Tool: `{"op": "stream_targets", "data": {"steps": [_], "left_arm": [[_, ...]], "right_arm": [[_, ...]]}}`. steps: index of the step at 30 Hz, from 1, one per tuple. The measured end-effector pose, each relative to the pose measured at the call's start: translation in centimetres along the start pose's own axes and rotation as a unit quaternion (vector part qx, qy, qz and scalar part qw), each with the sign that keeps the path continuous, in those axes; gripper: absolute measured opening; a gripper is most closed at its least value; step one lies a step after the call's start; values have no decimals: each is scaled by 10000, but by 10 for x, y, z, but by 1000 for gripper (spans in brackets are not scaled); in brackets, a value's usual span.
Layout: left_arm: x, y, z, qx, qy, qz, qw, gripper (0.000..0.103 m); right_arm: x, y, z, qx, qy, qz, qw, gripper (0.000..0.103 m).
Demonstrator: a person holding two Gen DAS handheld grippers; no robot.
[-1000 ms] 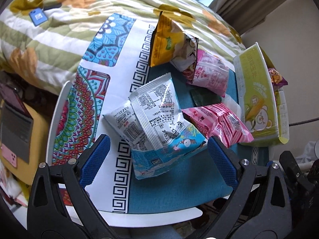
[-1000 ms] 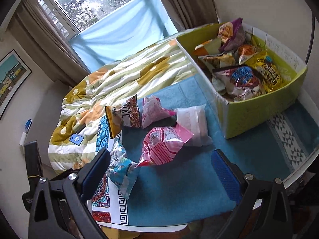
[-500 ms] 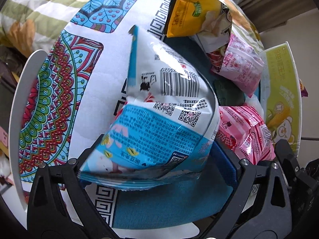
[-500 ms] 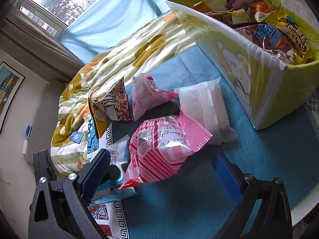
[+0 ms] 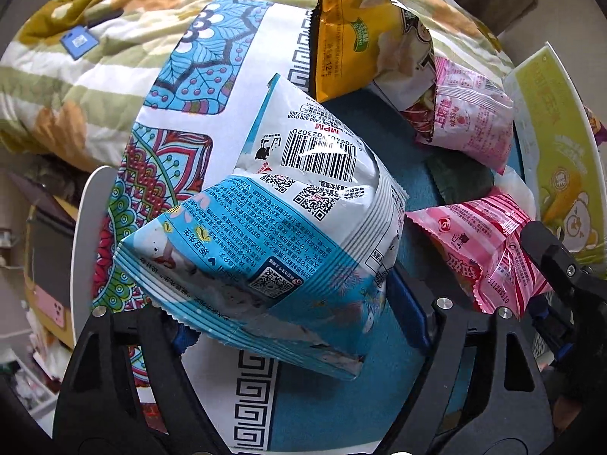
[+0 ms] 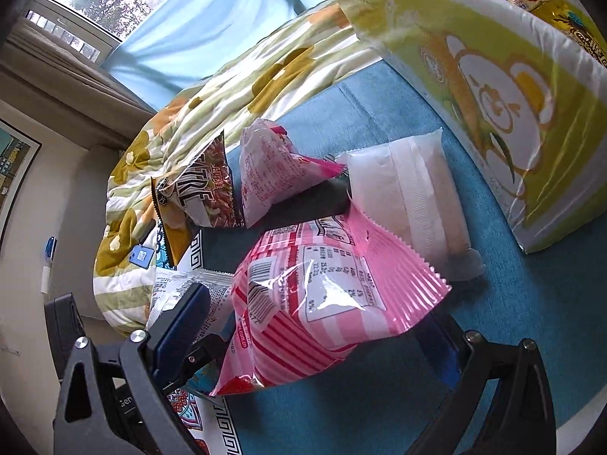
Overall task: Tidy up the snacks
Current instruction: 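Grasp the blue-white snack bag with the left tool while the right tool grasps the pink striped bag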
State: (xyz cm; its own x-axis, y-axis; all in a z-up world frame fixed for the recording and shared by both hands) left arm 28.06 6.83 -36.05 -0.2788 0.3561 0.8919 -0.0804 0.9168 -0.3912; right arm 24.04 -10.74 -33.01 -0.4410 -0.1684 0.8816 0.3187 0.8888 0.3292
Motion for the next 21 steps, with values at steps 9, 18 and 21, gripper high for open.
{"op": "stream_targets", "data": {"steps": [9,18,21], "left_arm": [[0,3,1,-94,-30,317,9994,58],[12,2,5,-202,-102,402,9989,53],[17,3,8,-254,-141,443,9986,52]], "right_arm": [[-8,1,1,1,136,-37,9999,85],[-4,9,2,127,97,-62,9999,71],[-3,11,3,157,71,-93,9998,61]]}}
Point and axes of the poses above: each gripper's, at about its wrist camera, not at the fingertips, and x roughly against the way its jaws point, y to its left, z to its underside, the point moved 6 cm from there along -x, roughly the way its jaws point, and after that the axes turned 13 degrees about z, right-handed, at the moved point
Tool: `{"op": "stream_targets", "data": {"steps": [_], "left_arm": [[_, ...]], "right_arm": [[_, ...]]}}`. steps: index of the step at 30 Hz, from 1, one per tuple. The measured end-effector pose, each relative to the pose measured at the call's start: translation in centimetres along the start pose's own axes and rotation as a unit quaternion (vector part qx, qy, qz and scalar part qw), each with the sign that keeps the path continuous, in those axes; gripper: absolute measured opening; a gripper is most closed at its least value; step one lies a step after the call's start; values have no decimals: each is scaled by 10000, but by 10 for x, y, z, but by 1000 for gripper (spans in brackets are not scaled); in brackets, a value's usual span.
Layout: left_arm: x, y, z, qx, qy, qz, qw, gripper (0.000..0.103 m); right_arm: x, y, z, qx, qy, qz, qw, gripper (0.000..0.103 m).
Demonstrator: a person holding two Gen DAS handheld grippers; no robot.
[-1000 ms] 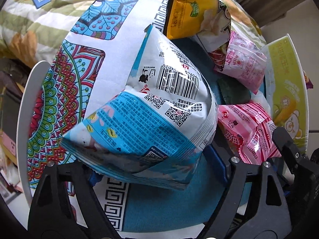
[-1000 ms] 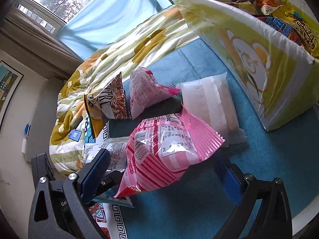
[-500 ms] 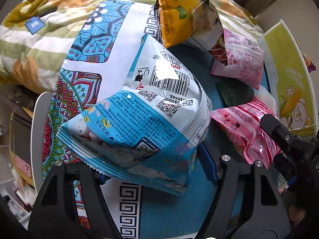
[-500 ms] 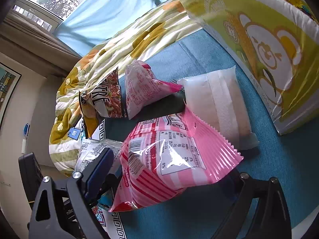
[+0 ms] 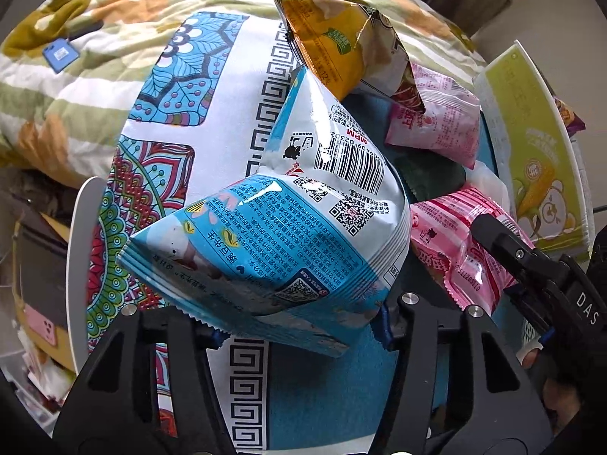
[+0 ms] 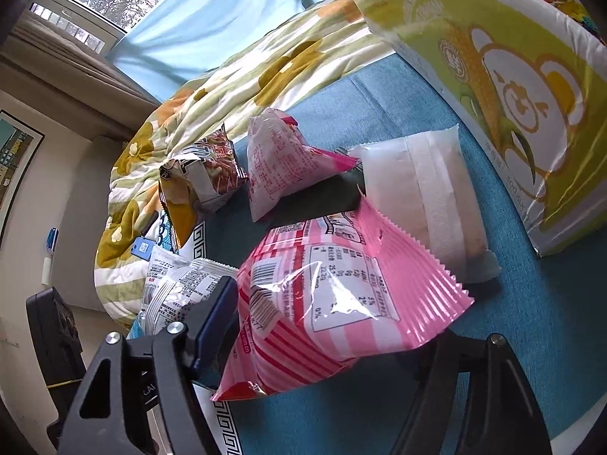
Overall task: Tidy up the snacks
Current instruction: 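Grasp the blue-white snack bag with the left tool while the right tool grasps the pink striped bag, then carry both bags over the yellow box and open both tools to drop them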
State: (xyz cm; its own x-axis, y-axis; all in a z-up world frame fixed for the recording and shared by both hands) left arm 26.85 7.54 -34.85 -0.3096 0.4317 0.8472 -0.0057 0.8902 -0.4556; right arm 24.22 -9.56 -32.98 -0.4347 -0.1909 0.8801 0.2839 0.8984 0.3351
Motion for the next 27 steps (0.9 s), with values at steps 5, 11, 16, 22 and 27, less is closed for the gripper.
{"op": "stream_targets", "data": {"steps": [5,11,16,22,27], "left_arm": [[11,-2,4,-77,-72,67,9999,52],[37,-4,8,-199,-222,124,9995,52],[72,-19,5,-495,-438,136,9977,52],[114,-61,-6,-1040,-713,359,9914,52],[132,-110,-19,-1435,-913,733,9827,52]], "right_arm": [[8,5,3,175,-109,22,9998,49],[23,6,9,116,-246,-65,9996,48],[55,13,11,178,-530,-140,9983,48],[115,11,8,195,-1040,-147,9943,48],[170,-7,-2,149,-1519,29,9883,48]]}}
Point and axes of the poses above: each gripper's, at about its wrist camera, not at the fingertips, and x roughly against the way its jaws point, y to its left, z to its underside, the point moved 6 cm from there along -x, roughly the way its jaws point, and after that the axes turned 13 degrees about z, right-handed, at the moved point
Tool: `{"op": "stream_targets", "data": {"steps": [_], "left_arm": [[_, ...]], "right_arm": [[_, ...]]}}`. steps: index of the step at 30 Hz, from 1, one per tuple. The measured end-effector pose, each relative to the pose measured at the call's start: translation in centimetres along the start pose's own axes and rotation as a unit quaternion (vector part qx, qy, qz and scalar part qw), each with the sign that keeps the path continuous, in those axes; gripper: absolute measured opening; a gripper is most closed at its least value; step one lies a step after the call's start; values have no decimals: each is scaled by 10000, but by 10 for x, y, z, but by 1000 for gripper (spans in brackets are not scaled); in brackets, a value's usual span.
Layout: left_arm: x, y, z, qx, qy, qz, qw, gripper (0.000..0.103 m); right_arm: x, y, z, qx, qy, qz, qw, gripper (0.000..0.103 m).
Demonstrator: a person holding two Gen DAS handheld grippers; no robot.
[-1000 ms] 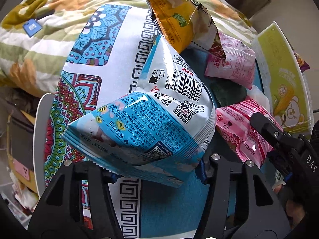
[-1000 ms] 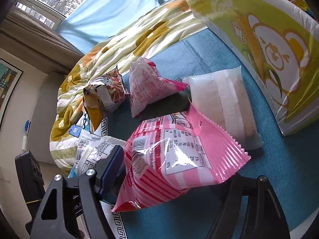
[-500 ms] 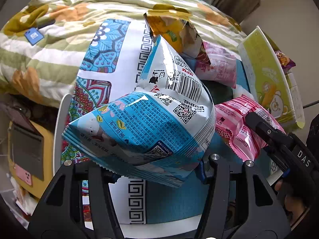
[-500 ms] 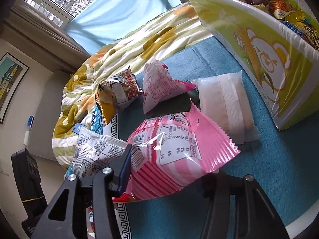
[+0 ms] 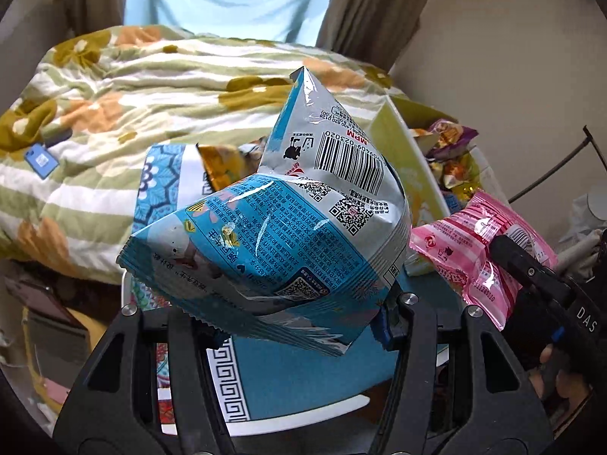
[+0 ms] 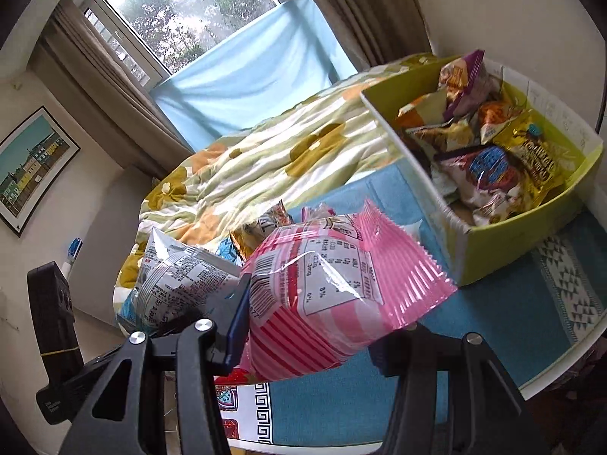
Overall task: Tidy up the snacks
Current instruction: 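Carry both bags over the yellow box and open both tools to drop them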
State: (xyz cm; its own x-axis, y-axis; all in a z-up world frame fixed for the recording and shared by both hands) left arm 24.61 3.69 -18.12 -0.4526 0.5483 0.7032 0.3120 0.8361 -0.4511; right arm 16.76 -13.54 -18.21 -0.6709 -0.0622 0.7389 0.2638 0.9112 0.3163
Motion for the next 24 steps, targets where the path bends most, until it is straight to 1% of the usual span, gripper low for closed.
{"op": "stream_targets", "data": {"steps": [5,10,13,17,21,24], "left_arm": [[-13,-54,-25,-289,-93,241,9992,52],[-47,-114,-50,-455,-113,465,9978,52],[-79,-151,-65,-517,-33,602,9968,52],[-130,-192,-81,-535,110,688,9961,52],[-181,-218,-94,-471,242,645,9965,52],[-208,-229,-98,-353,303,597,9971,52]], "right_arm": [[35,-30,-30,-43,-455,163,9988,48],[53,-74,-64,-81,-742,258,9969,48],[55,-101,-87,-90,-795,288,9964,48],[54,-134,-119,42,-868,343,9956,48],[45,-167,-150,142,-852,310,9958,48],[31,-190,-169,214,-706,298,9968,48]]}}
Point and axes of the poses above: each gripper's, at about its wrist camera, not at the fingertips, and x roughly against the way its jaws point, y to its left, z to its underside, the point moved 6 cm from there along -x, roughly the way its jaws point, and after that the axes turned 13 degrees about z, right-handed, at the moved point
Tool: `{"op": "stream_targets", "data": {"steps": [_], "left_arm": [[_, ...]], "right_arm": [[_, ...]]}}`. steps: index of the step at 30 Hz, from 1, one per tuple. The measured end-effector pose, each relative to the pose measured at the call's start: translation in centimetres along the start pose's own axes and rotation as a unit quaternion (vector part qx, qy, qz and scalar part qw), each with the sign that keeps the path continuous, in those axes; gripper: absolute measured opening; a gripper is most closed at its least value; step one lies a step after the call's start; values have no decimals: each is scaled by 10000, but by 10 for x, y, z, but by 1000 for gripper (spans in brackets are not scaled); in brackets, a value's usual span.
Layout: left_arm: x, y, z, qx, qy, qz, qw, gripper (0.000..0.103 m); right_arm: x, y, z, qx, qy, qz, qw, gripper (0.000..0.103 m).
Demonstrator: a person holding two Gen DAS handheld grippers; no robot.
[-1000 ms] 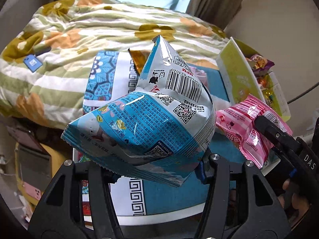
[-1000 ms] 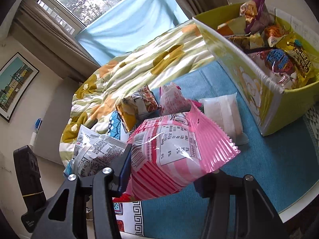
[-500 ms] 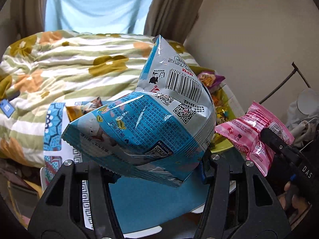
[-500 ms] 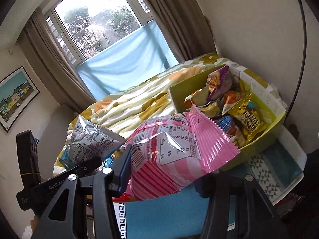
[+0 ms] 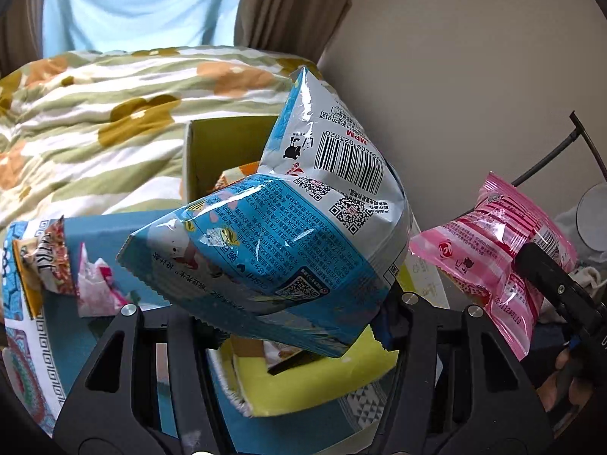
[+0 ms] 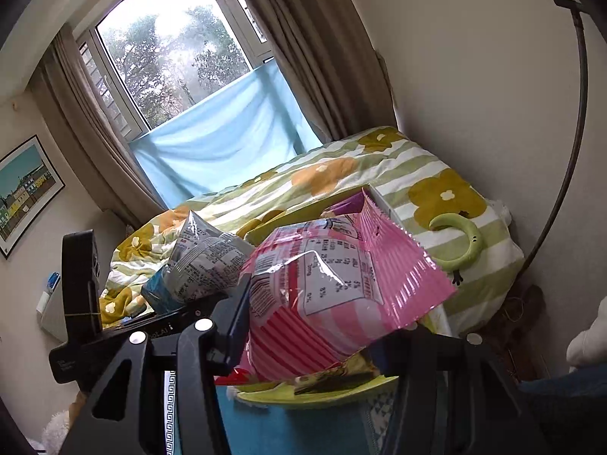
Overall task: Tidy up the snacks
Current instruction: 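Carry both bags over the yellow box and open both tools to drop them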
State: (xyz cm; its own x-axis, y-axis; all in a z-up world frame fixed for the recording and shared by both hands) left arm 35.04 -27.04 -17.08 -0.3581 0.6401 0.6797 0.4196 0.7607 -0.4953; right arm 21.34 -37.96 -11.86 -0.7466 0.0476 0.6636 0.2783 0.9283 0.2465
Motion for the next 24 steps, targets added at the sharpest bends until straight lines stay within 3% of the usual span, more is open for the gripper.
{"op": "stream_targets", "data": {"steps": [3,4,5,7,16,24], "left_arm": [[-22,-4,-4,68,84,-33,9999,57],[-27,-5,-2,89,145,-84,9998,66],[-32,-7,-2,113,178,-205,9996,84],[-31,-5,0,125,87,-412,9990,101],[4,10,27,256,109,-435,9987,101],[29,23,25,343,-32,-608,9976,101]], "right_arm": [[-16,-17,-10,134,171,-59,9997,48],[-21,-21,-12,177,215,-73,9996,48],[-26,-25,-14,205,259,-91,9994,48],[-34,-31,-17,192,335,-127,9992,48],[-50,-35,-24,183,437,-246,9986,48],[-73,-11,-39,412,503,-489,9967,50]]}}
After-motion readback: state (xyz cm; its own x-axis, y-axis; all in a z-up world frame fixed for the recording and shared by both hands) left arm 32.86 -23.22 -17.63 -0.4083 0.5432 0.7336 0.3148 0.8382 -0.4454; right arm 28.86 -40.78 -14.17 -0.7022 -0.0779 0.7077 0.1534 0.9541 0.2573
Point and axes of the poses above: each gripper's, at about its wrist camera, not at the fingertips, and x roughly against the way its jaws point, y to its left, z to its underside, the point moved 6 cm from there along -x, roughly the way its jaws point, and after that the axes turned 13 degrees about z, right-handed, at the moved point
